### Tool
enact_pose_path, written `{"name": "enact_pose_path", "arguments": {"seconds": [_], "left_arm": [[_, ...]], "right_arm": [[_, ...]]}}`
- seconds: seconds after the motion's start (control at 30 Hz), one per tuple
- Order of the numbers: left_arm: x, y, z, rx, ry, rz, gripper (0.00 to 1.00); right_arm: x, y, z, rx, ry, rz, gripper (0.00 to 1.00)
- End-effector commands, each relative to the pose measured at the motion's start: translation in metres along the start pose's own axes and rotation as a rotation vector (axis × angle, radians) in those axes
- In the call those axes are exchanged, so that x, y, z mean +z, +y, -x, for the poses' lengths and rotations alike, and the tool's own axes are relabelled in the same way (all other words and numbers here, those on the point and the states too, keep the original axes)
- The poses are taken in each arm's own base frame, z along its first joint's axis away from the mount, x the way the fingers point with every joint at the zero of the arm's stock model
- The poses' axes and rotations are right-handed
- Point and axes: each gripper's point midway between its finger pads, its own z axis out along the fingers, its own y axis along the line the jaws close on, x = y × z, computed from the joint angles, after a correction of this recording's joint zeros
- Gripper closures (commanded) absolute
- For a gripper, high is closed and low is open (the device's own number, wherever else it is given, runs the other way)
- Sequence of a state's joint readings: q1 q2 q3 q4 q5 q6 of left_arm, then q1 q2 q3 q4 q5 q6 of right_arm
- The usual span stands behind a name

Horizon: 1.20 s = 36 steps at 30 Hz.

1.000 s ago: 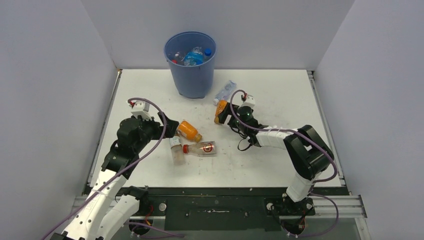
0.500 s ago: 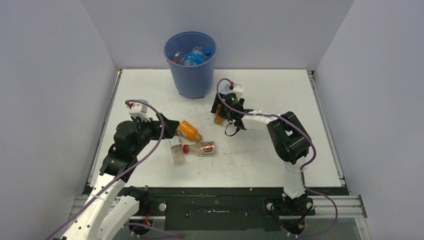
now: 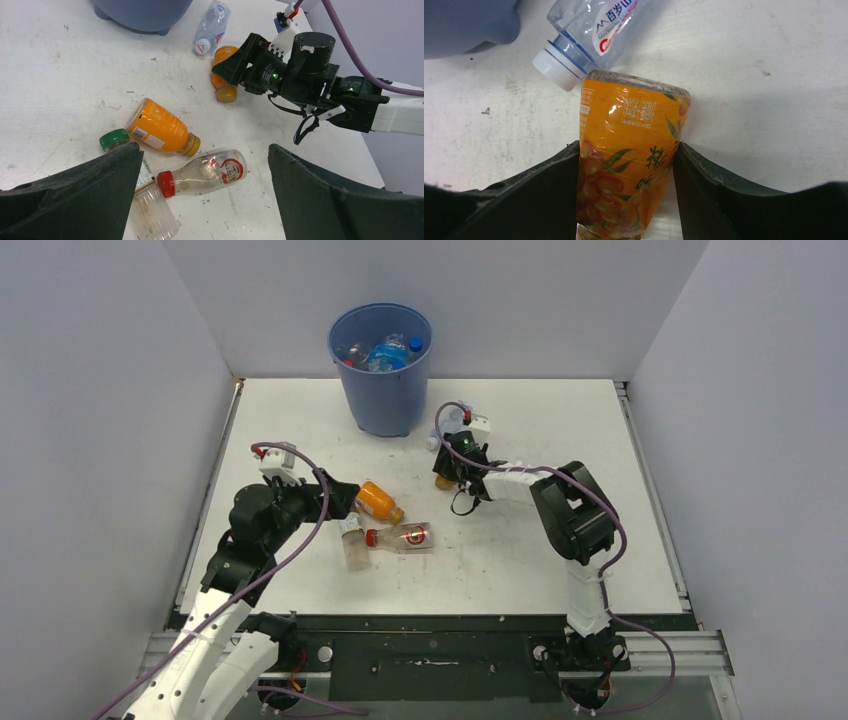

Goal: Put the plastic bottles in the bin
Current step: Pick up the plastic bottle at the center of the board.

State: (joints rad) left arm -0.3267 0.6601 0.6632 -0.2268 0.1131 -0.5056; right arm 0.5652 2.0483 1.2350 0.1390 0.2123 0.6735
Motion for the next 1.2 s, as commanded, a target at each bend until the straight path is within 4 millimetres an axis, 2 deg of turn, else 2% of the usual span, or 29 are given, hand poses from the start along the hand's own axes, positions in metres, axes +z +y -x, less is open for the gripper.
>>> {"name": "enact_pose_path", "arguments": {"seconds": [0.0,0.03,0.13,0.27,0.33,0.43,0.5,0.53,0.6,0.7,0.83,1.0,1.17], "left_arm": [[0.0,-0.011,0.015,0.007,-0.056,-0.041,0.04],[0.0,-0.01,0.015,0.007,-0.057,-0.039,0.04],[0.0,-0.011,0.018,0.007,-0.075,-0.035,0.04],[-0.008,-0.023,0.033,-0.059,-0.193,-0.099,0.04],[-0.018,-0.042,0.043,-0.091,-0.286,-0.222,0.04],[-0.034,-0.081,0.039,-0.121,-0.315,-0.492,0.04],[-0.038,-0.105,0.026,-0.164,-0.242,-0.651,0.04],[-0.032,-0.114,0.016,-0.196,-0.187,-0.704,0.04],[-0.033,-0.14,0.0,-0.185,-0.116,-0.822,0.04],[-0.037,-0.185,-0.031,-0.058,-0.039,-0.913,0.04],[-0.046,-0.224,-0.043,0.084,-0.081,-0.961,0.04],[-0.039,-0.239,-0.046,0.052,-0.085,-0.991,0.04],[-0.026,-0.253,-0.049,0.026,-0.05,-1.006,0.04]], "right_arm": [[-0.022,-0.004,0.007,0.031,-0.019,0.027,0.61],[-0.031,-0.003,0.01,0.044,-0.027,0.046,0.63],[-0.073,0.004,0.024,0.091,-0.094,0.154,0.66],[-0.152,0.018,0.038,0.135,-0.223,0.401,0.68],[-0.197,0.031,0.041,0.124,-0.292,0.565,0.67],[-0.259,0.042,0.042,0.107,-0.377,0.752,0.67],[-0.292,0.044,0.044,0.119,-0.431,0.84,0.68],[-0.308,0.044,0.047,0.138,-0.46,0.882,0.68],[-0.333,0.042,0.05,0.182,-0.506,0.958,0.68],[-0.364,0.044,0.057,0.242,-0.548,1.071,0.68],[-0.389,0.047,0.064,0.283,-0.583,1.173,0.68],[-0.414,0.051,0.071,0.338,-0.618,1.296,0.69],[-0.423,0.059,0.07,0.365,-0.602,1.372,0.69]]}}
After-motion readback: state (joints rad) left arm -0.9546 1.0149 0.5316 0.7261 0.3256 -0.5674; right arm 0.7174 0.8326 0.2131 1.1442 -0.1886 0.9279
